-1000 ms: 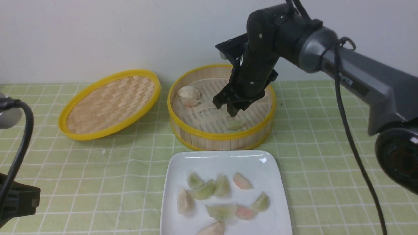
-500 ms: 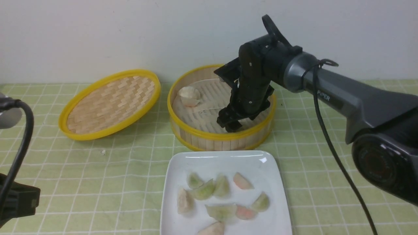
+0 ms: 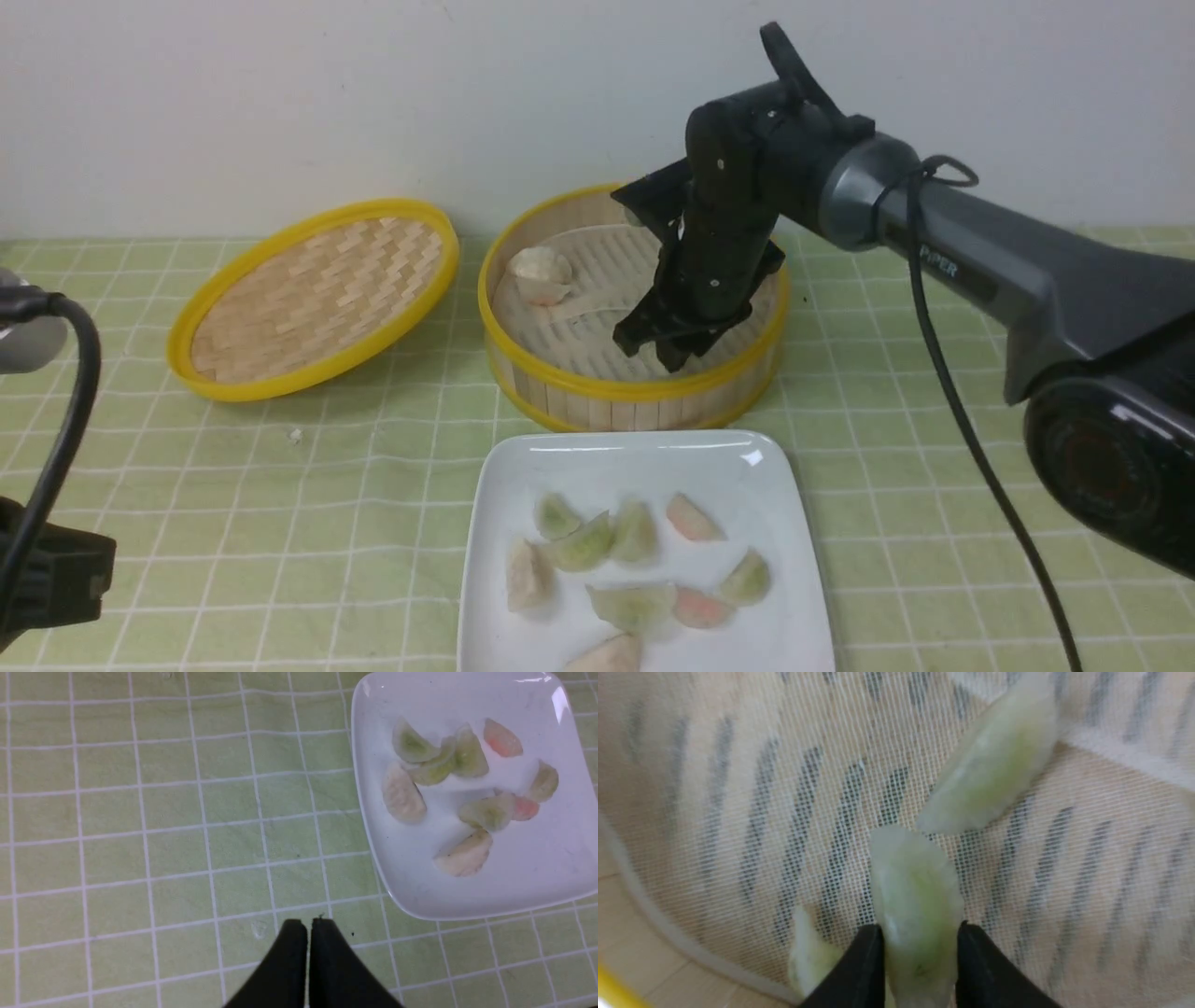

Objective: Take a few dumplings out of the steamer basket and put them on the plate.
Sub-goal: Use the right arm to grab a dumpling from inside the steamer, then use the right arm to put the dumpling into the plate, then use the right arm to grab a dumpling from inside the steamer

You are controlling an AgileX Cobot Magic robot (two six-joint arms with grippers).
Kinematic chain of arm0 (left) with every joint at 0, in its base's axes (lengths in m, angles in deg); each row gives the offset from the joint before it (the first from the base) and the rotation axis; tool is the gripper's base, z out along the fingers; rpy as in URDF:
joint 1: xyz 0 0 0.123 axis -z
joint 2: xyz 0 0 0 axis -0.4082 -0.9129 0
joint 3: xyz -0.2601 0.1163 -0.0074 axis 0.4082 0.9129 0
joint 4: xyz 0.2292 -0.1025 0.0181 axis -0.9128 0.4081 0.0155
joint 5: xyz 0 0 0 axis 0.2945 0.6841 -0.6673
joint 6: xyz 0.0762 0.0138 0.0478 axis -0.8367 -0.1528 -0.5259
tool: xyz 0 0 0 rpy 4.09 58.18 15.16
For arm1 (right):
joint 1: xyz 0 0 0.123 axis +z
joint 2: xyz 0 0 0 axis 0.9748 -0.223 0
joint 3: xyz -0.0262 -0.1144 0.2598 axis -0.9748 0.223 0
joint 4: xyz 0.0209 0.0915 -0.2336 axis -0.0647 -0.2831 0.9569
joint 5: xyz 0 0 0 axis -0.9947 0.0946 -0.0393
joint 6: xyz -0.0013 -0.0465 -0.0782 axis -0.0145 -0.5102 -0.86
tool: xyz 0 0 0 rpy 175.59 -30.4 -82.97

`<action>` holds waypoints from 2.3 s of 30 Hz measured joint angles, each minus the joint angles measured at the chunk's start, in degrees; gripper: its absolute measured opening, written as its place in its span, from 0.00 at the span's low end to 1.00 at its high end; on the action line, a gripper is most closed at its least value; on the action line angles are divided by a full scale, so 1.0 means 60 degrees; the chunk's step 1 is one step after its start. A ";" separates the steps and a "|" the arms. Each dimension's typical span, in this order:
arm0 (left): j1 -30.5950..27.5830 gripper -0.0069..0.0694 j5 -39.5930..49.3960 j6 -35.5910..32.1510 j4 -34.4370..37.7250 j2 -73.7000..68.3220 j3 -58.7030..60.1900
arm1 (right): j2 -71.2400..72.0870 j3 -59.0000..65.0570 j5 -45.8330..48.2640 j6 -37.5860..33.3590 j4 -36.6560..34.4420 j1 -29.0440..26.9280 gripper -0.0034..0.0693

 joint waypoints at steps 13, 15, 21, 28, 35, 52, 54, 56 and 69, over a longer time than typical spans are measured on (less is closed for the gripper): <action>0.0000 0.08 0.0000 -0.0003 0.0009 0.0000 0.0000 | 0.2147 0.0251 0.0125 0.0044 -0.1053 0.0000 0.29; 0.0000 0.08 0.0000 -0.0003 0.0009 0.0000 0.0000 | 0.2524 0.0617 0.0115 0.0035 -0.1346 0.0000 0.29; 0.0000 0.08 -0.0143 -0.0011 0.0009 0.0000 0.0000 | 0.4059 0.3060 0.0115 -0.0057 -0.1994 0.0000 0.29; 0.0000 0.08 -0.0636 -0.0070 0.0009 0.0000 0.0000 | 0.4308 0.5607 0.0086 -0.0158 -0.2635 0.0000 0.29; 0.0000 0.08 -0.0877 -0.0078 0.0018 0.0000 0.0000 | 0.3658 0.5991 -0.0375 0.0332 -0.2231 0.0000 0.29; 0.0000 0.08 -0.0939 -0.0155 0.0018 0.0000 0.0000 | 0.3258 0.4285 -0.0121 0.0635 -0.1740 0.0000 0.82; 0.0000 0.08 -0.0939 -0.0155 0.0018 0.0000 0.0000 | 0.3213 0.3393 -0.0377 0.0751 -0.1626 0.0000 0.84; 0.0000 0.08 -0.0939 -0.0155 0.0018 0.0000 0.0000 | 0.2994 0.2476 -0.0557 0.0788 -0.1537 0.0000 0.85; 0.0000 0.08 -0.0133 -0.0155 0.0008 0.0000 0.0000 | -0.1055 -0.1966 -0.0698 0.1825 0.0466 0.0000 0.85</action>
